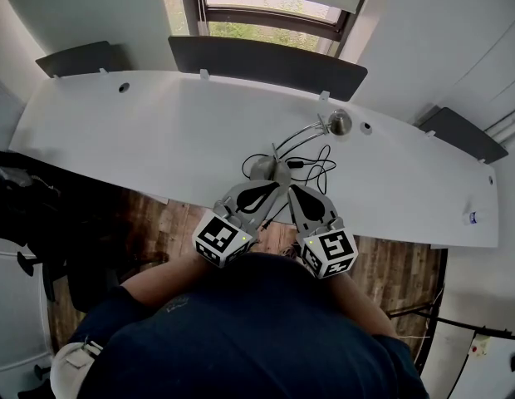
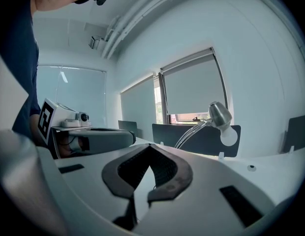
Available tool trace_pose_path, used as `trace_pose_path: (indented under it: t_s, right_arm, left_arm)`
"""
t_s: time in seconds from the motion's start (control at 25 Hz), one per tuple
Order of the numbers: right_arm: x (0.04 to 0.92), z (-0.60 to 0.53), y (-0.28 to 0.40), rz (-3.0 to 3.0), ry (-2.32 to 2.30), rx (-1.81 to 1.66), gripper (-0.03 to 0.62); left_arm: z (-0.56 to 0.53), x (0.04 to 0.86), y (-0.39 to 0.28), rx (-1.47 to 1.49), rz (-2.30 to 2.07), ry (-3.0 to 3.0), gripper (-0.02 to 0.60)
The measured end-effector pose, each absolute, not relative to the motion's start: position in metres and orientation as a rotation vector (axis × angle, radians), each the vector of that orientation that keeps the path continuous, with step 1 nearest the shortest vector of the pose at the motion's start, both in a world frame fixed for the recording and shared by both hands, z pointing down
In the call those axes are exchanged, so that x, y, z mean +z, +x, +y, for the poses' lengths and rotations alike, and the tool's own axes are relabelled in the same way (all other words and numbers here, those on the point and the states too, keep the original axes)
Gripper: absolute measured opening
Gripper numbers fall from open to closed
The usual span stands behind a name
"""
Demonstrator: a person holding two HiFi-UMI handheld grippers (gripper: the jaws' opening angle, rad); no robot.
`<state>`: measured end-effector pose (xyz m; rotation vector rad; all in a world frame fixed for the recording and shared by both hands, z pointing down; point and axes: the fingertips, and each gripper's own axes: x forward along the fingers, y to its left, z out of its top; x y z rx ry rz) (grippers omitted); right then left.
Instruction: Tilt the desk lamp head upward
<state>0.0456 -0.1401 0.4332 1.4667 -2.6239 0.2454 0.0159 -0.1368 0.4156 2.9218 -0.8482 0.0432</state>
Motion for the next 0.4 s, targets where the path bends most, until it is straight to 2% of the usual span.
trace_pose_path:
  t_s: [0.4]
  right_arm:
    - [0.4349,-0.1416,0.0529,-2.597,1.471,0.244,0.009]
  left_arm:
    - [-0.1372,0.4136,0.0196,0.041,-0.84,2.934,0.006]
